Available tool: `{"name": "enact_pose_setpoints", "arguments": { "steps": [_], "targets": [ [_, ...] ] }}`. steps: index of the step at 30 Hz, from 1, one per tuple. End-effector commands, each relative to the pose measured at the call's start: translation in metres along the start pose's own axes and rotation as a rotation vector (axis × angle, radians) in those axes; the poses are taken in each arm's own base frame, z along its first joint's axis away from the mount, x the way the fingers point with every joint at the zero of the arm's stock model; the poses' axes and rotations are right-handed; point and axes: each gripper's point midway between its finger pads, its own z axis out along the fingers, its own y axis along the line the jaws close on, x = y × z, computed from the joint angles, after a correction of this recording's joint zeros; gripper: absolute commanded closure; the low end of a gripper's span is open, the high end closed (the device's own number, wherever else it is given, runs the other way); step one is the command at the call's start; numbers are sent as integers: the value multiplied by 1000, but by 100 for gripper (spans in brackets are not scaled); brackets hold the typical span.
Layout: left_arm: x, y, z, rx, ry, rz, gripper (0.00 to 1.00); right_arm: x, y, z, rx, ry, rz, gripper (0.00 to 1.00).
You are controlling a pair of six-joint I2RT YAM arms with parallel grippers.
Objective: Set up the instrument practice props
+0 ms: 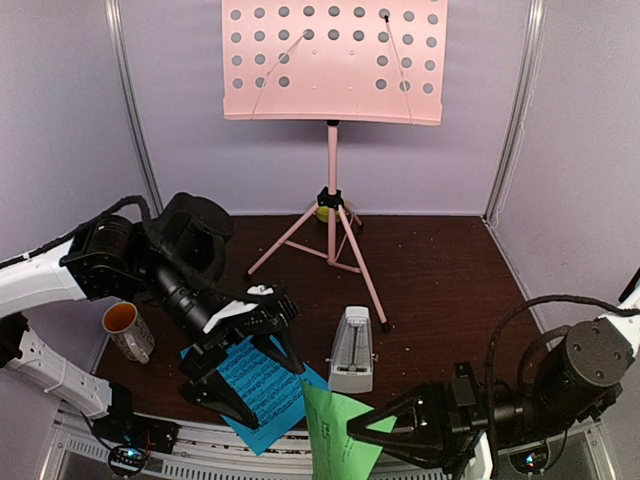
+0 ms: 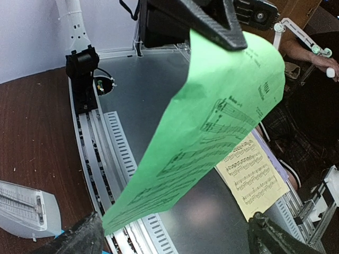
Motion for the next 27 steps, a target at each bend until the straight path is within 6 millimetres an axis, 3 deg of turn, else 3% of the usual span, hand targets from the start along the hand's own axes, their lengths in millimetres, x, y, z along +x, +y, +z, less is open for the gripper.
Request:
{"name": "enact_pose_setpoints", "arguments": {
  "steps": [1, 6, 9, 13, 17, 21, 27],
  "targets": [
    [-20, -1, 1, -12, -46, 90, 2, -15, -23, -7, 77, -38, -63, 100],
    [-32, 0, 5, -26, -67, 141, 2, -27, -24, -7, 63, -71, -89, 100],
    [-32, -5, 17, -24, -43, 172, 2, -33, -24, -7, 61, -86, -100, 100],
    [-27, -24, 34, 42, -13, 205, 6, -36, -23, -5, 65, -88, -122, 100],
    [-32, -28, 34, 50, -49, 223, 13, -44, -24, -7, 76, -116, -140, 100],
    [-39, -25, 35, 33, -89, 264, 10, -58, -30, -9, 88, -165, -151, 100],
    [-47, -29, 46, 87, -88, 286, 10, -60, -30, -9, 87, -170, -160, 100]
  ]
}}
